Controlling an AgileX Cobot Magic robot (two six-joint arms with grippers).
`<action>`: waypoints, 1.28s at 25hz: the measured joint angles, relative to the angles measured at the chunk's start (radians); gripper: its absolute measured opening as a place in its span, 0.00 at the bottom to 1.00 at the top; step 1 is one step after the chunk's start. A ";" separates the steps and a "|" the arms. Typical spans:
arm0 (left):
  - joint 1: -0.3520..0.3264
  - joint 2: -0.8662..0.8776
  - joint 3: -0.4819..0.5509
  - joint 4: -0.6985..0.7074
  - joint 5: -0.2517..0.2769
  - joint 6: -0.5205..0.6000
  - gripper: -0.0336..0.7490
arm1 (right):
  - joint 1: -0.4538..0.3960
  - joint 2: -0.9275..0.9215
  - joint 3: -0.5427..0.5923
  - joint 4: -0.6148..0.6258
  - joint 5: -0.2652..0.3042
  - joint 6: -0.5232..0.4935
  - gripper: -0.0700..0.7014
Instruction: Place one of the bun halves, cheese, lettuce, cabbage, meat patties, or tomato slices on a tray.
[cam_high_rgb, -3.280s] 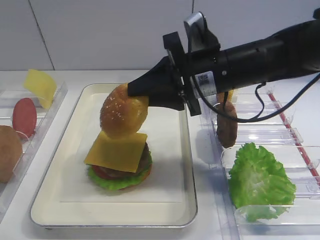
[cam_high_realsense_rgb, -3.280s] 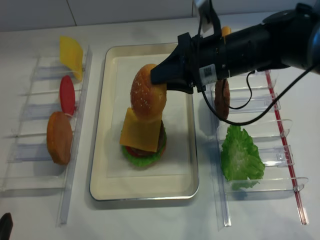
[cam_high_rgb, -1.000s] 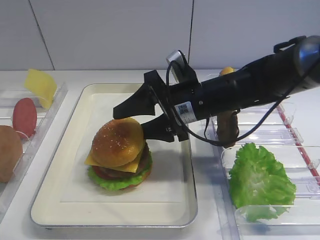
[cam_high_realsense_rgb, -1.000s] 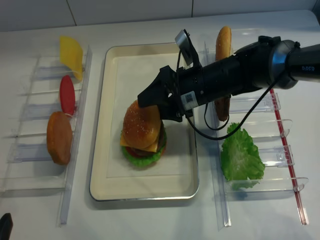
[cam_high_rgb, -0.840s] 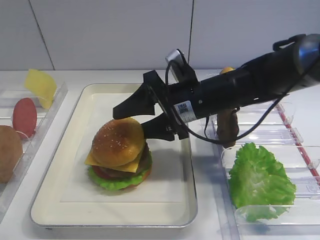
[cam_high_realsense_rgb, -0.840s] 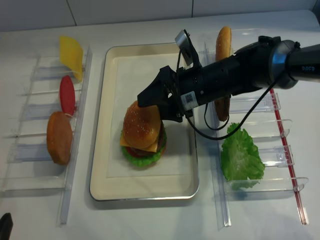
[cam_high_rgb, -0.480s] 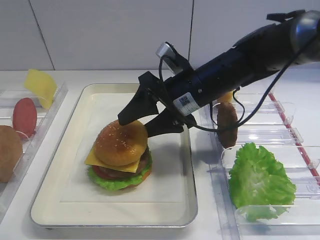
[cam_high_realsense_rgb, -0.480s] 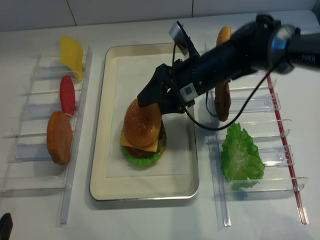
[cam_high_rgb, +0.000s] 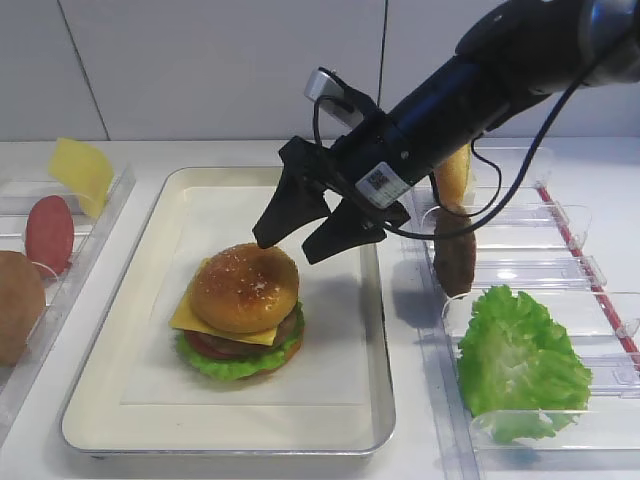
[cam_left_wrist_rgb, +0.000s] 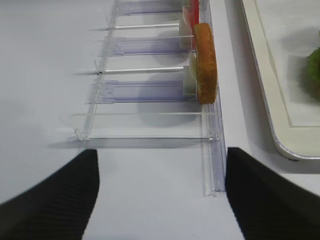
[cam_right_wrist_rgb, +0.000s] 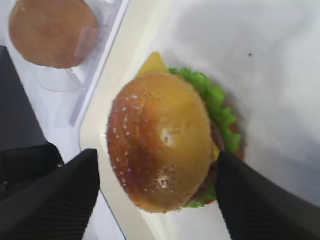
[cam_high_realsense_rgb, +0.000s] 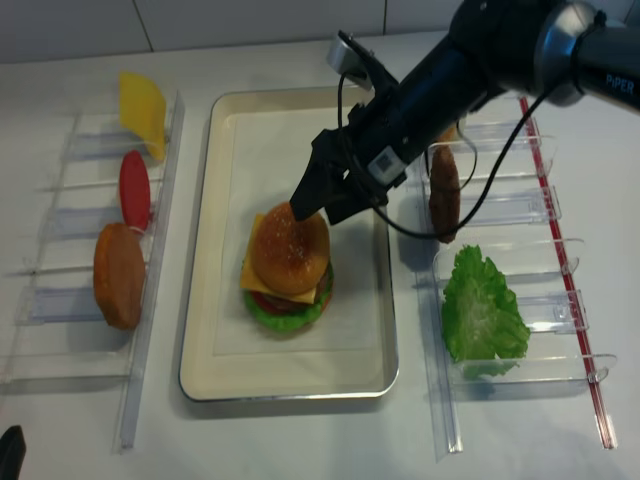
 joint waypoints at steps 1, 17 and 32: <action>0.000 0.000 0.000 0.000 0.000 0.000 0.69 | 0.000 0.000 -0.012 -0.029 0.002 0.018 0.75; 0.002 0.000 0.000 0.000 0.000 0.000 0.69 | 0.000 -0.008 -0.325 -0.546 0.106 0.317 0.75; 0.002 0.000 0.000 0.000 0.000 0.000 0.69 | 0.000 -0.293 -0.386 -1.158 0.135 0.607 0.75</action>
